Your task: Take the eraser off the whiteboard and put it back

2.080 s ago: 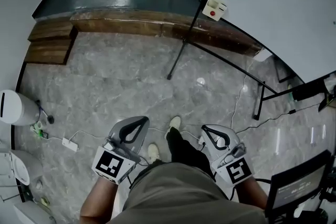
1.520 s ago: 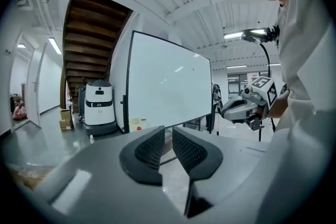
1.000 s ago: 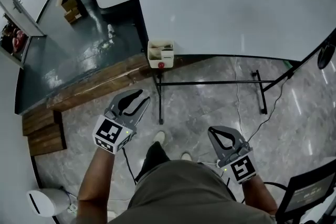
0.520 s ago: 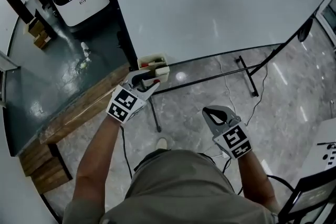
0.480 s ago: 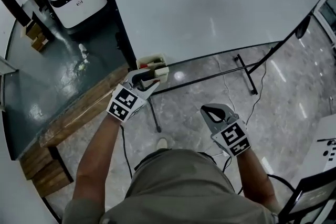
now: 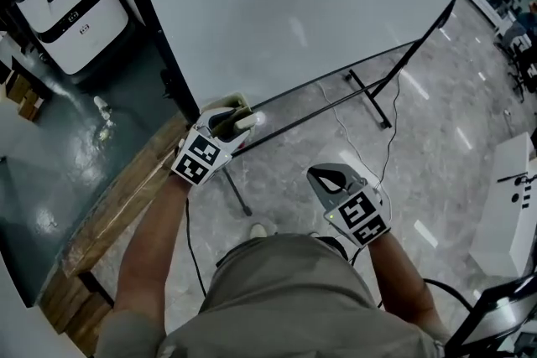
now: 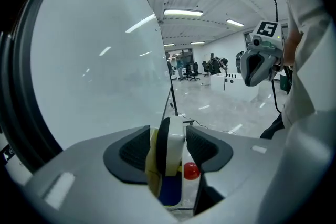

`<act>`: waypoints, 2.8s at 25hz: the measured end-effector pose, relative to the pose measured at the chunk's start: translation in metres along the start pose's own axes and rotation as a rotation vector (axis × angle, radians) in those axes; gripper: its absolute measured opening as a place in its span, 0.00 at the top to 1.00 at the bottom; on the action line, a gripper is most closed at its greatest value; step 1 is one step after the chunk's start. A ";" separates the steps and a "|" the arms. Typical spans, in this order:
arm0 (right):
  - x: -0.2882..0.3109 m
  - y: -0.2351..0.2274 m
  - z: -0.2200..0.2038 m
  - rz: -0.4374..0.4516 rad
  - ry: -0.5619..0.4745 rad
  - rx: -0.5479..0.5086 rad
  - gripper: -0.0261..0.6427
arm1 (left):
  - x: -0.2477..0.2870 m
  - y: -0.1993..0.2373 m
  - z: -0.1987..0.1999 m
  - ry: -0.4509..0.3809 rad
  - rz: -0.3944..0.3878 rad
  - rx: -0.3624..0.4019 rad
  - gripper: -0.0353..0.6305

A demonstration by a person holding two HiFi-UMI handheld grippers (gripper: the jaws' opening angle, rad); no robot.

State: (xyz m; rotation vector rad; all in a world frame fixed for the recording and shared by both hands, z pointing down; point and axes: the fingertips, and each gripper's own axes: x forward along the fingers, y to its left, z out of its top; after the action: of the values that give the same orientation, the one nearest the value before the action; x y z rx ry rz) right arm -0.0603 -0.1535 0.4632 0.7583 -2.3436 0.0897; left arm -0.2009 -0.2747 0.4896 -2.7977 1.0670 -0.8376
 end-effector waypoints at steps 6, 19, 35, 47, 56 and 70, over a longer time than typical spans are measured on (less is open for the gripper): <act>-0.001 -0.003 -0.008 -0.036 0.021 0.032 0.96 | 0.005 -0.007 -0.004 0.070 -0.027 0.073 0.61; 0.000 0.014 -0.007 -0.035 0.015 0.034 0.96 | 0.024 -0.011 -0.017 0.279 -0.004 0.150 0.66; -0.017 0.013 -0.017 -0.035 -0.004 0.044 0.96 | -0.010 -0.003 0.020 0.134 0.097 0.106 0.70; -0.040 -0.003 -0.039 0.053 -0.024 0.023 0.96 | -0.077 0.001 0.077 -0.020 0.279 -0.025 0.70; -0.056 -0.032 -0.058 0.144 -0.049 -0.019 0.96 | -0.133 -0.031 0.114 -0.064 0.449 -0.089 0.71; -0.062 -0.038 -0.070 0.307 -0.091 -0.106 0.96 | -0.172 -0.092 0.140 -0.046 0.602 -0.129 0.71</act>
State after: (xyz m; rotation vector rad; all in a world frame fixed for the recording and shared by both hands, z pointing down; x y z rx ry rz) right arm 0.0384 -0.1364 0.4744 0.3535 -2.5139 0.0640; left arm -0.1821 -0.1186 0.3082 -2.3279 1.8628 -0.6408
